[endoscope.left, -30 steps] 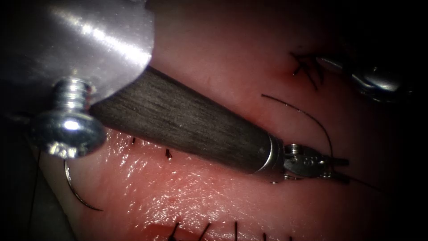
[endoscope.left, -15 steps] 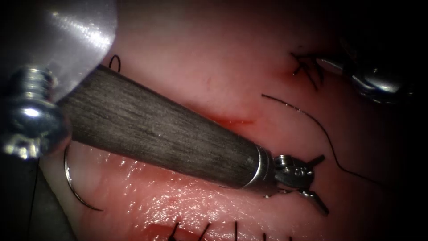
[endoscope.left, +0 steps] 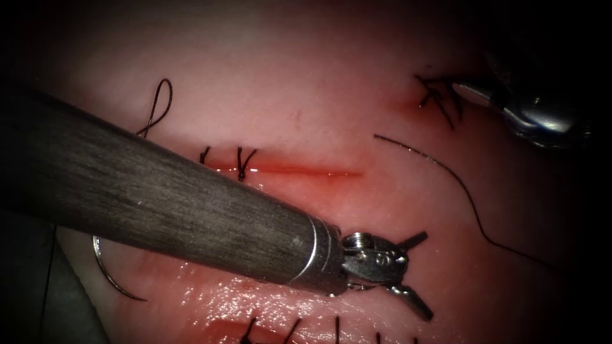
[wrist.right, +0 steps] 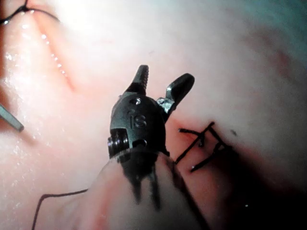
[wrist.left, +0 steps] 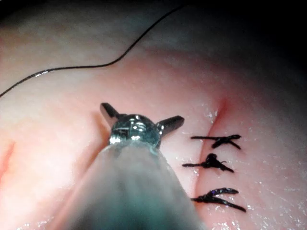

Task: Wound Closure
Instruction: Drop the suture end from the left gripper

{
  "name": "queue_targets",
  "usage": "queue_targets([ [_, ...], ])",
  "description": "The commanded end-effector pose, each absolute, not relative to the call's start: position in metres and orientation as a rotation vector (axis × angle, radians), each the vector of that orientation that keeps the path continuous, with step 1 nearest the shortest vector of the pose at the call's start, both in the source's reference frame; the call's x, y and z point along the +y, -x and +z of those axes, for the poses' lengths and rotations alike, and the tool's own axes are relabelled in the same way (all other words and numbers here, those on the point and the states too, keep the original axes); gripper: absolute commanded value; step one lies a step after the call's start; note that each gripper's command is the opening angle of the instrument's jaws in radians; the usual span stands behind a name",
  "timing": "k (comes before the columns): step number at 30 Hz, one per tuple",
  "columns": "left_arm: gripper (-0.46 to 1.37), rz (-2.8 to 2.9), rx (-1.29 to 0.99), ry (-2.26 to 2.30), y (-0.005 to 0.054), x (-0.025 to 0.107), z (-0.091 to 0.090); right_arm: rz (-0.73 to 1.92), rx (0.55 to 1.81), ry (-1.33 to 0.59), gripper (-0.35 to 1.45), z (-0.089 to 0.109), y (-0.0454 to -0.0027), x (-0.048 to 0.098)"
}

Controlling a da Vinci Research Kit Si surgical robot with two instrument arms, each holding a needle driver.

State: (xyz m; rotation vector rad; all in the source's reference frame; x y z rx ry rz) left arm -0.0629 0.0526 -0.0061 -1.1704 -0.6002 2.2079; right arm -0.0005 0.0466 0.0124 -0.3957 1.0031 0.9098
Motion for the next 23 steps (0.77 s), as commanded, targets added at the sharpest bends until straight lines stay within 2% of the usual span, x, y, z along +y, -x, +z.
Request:
queue_targets([
  [1,0.85,2.202,-0.601,1.179,0.0624,0.0525,-0.0068,0.910,1.003,0.395,0.93,0.0125,0.0004,0.0466],
  [14,0.87,2.196,-0.567,1.207,0.0588,0.0519,-0.0099,0.914,0.999,0.400,0.93,0.0125,-0.0004,0.0466],
  [23,0.84,2.191,-0.552,1.210,0.0585,0.0520,-0.0099,0.913,1.000,0.400,0.93,0.0126,-0.0004,0.0465],
])
